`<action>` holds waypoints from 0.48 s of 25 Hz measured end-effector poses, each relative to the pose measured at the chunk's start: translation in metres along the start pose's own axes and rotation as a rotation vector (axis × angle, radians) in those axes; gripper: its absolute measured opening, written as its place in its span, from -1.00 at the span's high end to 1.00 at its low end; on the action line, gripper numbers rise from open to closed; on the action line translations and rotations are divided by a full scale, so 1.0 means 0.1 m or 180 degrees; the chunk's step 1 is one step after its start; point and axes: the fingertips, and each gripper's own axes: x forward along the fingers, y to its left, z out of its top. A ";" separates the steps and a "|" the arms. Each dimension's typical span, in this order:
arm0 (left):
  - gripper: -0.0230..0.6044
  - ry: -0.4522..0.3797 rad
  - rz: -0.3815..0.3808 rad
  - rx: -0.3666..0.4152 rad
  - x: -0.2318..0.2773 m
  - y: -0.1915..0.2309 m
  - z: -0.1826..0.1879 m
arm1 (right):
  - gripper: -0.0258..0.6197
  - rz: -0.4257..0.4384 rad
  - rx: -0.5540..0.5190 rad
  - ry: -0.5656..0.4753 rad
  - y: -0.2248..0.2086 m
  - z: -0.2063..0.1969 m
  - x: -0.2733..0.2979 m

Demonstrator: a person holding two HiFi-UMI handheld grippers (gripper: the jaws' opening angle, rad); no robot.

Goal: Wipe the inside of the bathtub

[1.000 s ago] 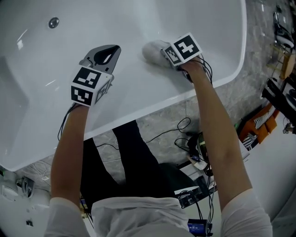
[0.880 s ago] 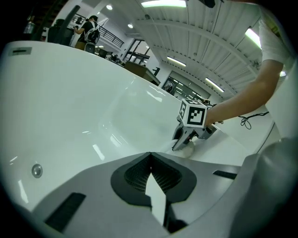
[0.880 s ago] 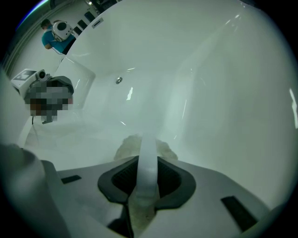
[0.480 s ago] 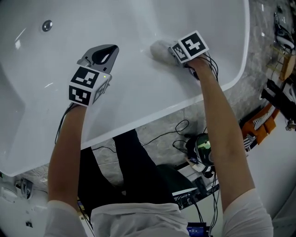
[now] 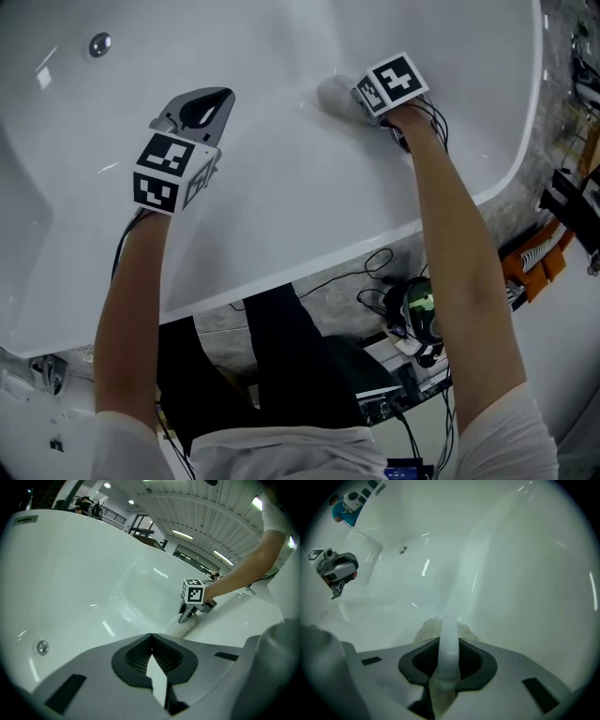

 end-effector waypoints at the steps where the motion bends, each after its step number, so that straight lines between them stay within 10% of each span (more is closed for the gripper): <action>1: 0.89 0.0004 0.0005 0.0010 -0.01 0.03 -0.02 | 0.62 -0.0005 0.0016 -0.0003 -0.01 0.02 0.05; 12: 0.89 0.0045 0.0148 0.0050 -0.12 0.34 -0.26 | 0.62 -0.0069 -0.0064 0.0036 0.03 0.18 0.49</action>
